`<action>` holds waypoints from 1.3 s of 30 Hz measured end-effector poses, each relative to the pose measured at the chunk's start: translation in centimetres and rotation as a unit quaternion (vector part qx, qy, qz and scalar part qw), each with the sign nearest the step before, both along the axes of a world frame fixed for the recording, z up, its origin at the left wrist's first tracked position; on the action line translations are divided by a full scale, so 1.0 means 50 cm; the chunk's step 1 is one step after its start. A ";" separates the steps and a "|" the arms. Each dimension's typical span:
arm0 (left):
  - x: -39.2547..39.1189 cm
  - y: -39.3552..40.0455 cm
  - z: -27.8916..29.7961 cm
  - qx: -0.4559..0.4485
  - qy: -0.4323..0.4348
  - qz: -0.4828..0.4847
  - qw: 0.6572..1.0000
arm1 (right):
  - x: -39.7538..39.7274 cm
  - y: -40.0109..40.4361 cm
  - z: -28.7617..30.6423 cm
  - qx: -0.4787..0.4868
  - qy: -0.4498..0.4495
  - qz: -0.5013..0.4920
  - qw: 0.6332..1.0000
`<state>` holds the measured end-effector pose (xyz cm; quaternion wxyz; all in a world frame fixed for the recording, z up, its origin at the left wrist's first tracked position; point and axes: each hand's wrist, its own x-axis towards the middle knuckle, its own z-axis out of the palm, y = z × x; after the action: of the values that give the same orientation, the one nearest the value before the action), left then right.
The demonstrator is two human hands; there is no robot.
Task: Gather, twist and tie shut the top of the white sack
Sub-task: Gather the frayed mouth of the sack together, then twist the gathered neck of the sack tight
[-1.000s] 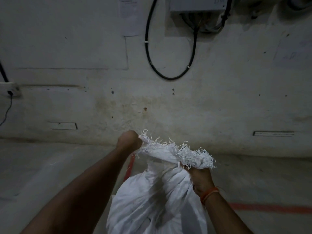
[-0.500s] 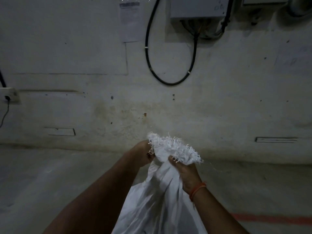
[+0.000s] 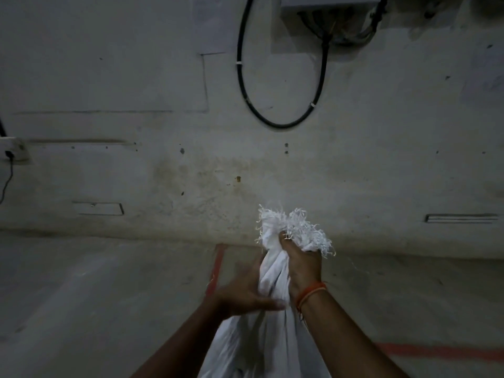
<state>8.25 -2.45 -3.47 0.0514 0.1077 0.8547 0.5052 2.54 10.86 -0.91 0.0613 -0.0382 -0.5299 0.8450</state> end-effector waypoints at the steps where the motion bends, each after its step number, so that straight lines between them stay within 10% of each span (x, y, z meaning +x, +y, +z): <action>1: -0.001 0.015 -0.005 -0.026 0.025 -0.006 0.999 | 0.004 -0.007 0.002 0.008 0.000 0.000 1.000; 9: -0.008 0.075 -0.018 0.175 0.063 0.179 0.966 | 0.041 0.027 0.001 0.110 0.035 0.192 0.975; 13: 0.005 0.083 -0.021 0.252 0.064 0.238 0.936 | 0.070 0.088 -0.058 0.237 0.128 0.106 0.957; 19: -0.028 0.112 -0.025 0.307 -0.003 0.248 0.919 | 0.113 0.112 -0.229 0.267 0.094 0.246 0.927; 26: -0.077 0.135 -0.058 0.372 -0.164 0.248 0.879 | 0.112 0.077 -0.303 0.276 0.067 0.156 0.946; 31: -0.098 0.123 -0.107 0.344 -0.142 0.230 0.899 | 0.067 0.062 -0.337 0.264 0.033 0.153 0.952; 35: -0.045 0.102 -0.137 0.112 -0.013 0.136 0.984 | 0.052 0.062 -0.340 0.205 0.006 0.131 0.970; 39: 0.003 0.073 -0.213 -0.081 0.046 0.036 0.995 | 0.035 0.065 -0.354 0.175 -0.050 0.147 0.972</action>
<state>8.42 1.22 -14.13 0.0024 0.0955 0.8976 0.4304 4.27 14.11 -18.60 -0.0848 0.0091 -0.6715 0.7361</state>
